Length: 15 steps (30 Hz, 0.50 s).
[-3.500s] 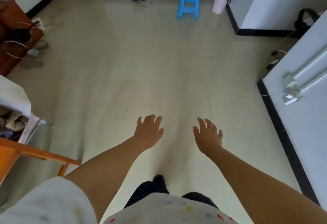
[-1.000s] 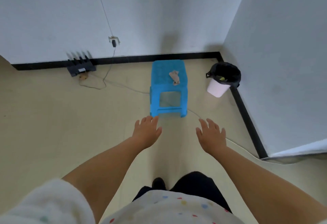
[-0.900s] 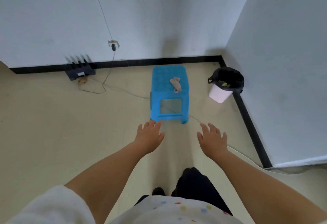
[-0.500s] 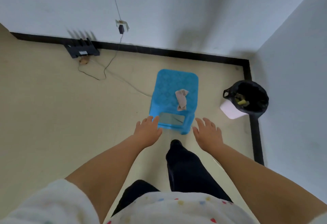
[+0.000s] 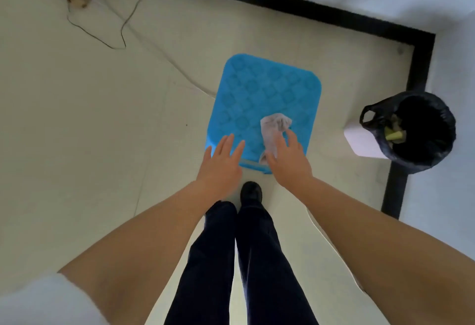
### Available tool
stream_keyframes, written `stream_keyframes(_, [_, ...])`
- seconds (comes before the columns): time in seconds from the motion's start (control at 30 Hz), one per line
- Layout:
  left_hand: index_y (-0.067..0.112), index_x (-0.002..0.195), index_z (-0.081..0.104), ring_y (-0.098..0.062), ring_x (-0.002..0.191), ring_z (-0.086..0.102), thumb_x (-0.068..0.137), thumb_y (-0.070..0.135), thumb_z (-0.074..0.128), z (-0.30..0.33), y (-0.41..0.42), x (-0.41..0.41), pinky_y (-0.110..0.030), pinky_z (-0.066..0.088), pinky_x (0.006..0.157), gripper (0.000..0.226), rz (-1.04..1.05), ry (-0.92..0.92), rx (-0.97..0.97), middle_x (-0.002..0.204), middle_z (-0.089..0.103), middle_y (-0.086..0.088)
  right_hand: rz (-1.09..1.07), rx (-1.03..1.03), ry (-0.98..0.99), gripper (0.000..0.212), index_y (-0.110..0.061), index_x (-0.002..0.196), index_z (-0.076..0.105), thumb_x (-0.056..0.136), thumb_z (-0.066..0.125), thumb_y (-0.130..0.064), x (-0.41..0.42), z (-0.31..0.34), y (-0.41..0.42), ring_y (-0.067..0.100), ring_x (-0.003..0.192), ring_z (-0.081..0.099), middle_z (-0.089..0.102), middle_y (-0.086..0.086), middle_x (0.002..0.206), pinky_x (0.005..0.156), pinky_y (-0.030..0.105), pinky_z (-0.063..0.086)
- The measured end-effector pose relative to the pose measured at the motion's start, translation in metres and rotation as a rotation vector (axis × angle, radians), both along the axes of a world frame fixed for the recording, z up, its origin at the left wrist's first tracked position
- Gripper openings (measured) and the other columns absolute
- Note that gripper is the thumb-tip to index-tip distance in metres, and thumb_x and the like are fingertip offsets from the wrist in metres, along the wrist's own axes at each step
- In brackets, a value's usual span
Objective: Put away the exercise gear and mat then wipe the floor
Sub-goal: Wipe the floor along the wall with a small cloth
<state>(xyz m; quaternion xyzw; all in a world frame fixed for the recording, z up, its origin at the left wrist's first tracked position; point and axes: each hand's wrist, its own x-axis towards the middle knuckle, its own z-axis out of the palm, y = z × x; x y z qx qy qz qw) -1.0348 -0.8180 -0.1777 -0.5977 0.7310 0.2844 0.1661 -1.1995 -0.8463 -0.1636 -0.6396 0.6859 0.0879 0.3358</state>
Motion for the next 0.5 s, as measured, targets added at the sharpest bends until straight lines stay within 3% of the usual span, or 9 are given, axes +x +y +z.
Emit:
stream_keyframes(0.13, [0.021, 0.152, 0.002, -0.022, 0.148, -0.005, 0.101, 0.035, 0.033, -0.053, -0.011, 0.001, -0.047, 0.006, 0.117, 0.062, -0.013, -0.001, -0.043, 0.160, -0.008, -0.008, 0.053, -0.077, 0.081, 0.062, -0.030, 0.147, 0.019, 0.094, 0.051, -0.029, 0.003, -0.055, -0.016, 0.034, 0.132, 0.030, 0.009, 0.008, 0.156, 0.093, 0.047, 0.042])
stream_keyframes(0.23, [0.018, 0.149, 0.026, -0.027, 0.145, 0.021, 0.089, 0.032, 0.059, -0.086, -0.003, 0.012, -0.054, 0.024, 0.111, 0.070, -0.092, -0.015, -0.155, 0.157, 0.019, -0.012, 0.103, -0.144, 0.170, 0.061, -0.024, 0.144, 0.033, 0.088, 0.058, -0.029, -0.001, -0.087, -0.016, 0.035, 0.131, 0.030, 0.018, 0.009, 0.156, 0.093, 0.048, 0.041])
stream_keyframes(0.33, [0.017, 0.147, 0.026, -0.028, 0.141, 0.031, 0.073, 0.024, 0.069, -0.105, 0.007, 0.018, -0.056, 0.030, 0.107, 0.085, -0.124, -0.079, -0.209, 0.154, 0.029, -0.012, 0.069, -0.237, 0.114, 0.054, -0.017, 0.135, 0.047, 0.083, 0.055, -0.006, -0.004, -0.094, -0.023, 0.038, 0.121, 0.035, 0.032, 0.012, 0.147, 0.095, 0.043, 0.039])
stream_keyframes(0.4, [0.019, 0.149, 0.023, -0.027, 0.143, 0.027, 0.072, 0.017, 0.065, -0.100, 0.007, 0.016, -0.055, 0.028, 0.109, 0.087, -0.128, -0.081, -0.209, 0.156, 0.025, -0.011, 0.012, -0.224, 0.038, 0.053, -0.013, 0.128, 0.052, 0.079, 0.047, 0.008, -0.005, -0.086, -0.034, 0.036, 0.115, 0.037, 0.037, 0.013, 0.137, 0.090, 0.040, 0.042])
stream_keyframes(0.5, [0.021, 0.152, 0.005, -0.023, 0.148, 0.000, 0.088, 0.014, 0.047, -0.081, -0.008, 0.015, -0.050, 0.013, 0.116, 0.077, -0.143, -0.052, -0.050, 0.160, -0.005, -0.008, -0.058, -0.076, -0.042, 0.039, -0.009, 0.120, 0.055, 0.082, 0.051, 0.002, -0.006, -0.065, -0.057, 0.032, 0.112, 0.045, 0.046, 0.012, 0.124, 0.085, 0.032, 0.041])
